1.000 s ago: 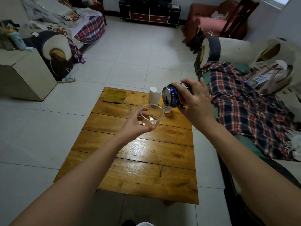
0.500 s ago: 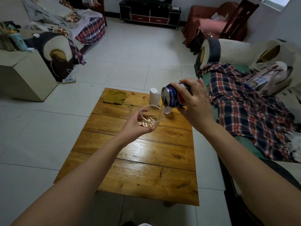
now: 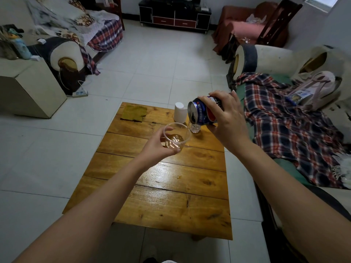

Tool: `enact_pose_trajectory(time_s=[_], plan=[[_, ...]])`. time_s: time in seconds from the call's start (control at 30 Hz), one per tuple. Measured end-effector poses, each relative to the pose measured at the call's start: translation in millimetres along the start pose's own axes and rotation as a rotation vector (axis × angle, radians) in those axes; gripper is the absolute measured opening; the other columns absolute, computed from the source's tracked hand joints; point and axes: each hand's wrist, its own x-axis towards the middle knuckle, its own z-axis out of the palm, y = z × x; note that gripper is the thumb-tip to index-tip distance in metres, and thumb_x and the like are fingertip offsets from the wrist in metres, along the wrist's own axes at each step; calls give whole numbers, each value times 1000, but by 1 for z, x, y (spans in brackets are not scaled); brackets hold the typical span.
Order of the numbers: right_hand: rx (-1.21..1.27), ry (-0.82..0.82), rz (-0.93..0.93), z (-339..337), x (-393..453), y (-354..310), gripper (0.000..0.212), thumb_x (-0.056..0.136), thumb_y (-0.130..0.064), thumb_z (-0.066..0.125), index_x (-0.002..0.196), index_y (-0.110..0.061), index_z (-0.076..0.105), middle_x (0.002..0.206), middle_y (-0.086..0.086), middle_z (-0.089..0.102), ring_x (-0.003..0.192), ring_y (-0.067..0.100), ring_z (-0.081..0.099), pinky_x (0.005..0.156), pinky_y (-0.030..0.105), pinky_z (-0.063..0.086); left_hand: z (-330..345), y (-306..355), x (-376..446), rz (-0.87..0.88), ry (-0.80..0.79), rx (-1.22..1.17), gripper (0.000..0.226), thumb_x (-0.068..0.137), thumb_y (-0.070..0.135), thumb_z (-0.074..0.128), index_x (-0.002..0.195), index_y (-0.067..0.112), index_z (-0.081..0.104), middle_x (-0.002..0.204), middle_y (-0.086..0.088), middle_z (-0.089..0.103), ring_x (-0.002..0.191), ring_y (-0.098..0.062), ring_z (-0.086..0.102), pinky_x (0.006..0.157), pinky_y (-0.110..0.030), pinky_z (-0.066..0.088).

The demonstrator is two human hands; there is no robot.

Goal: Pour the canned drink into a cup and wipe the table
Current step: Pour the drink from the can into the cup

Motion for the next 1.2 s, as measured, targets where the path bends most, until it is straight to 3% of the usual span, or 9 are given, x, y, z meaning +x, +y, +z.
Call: enact_pose_trajectory(time_s=[0.63,1.2], plan=[[-43,7,-30,4,-1,7,77,65,-13,79,131,-23,40,125,12,47,120,25,36,113,40,13,7,0,7,-4,-18,-15,65,66,9,79,120,28,46,108,12,53,100,-5,51,81,-22,48],[-57,-4,-38,4,-2,11,75,68,-14,77,132,-23,39,126,14,50,121,26,36,113,42,15,9,-1,9,-2,-6,-17,64,66,8,79,117,29,46,103,18,51,100,-5,50,87,-27,47]])
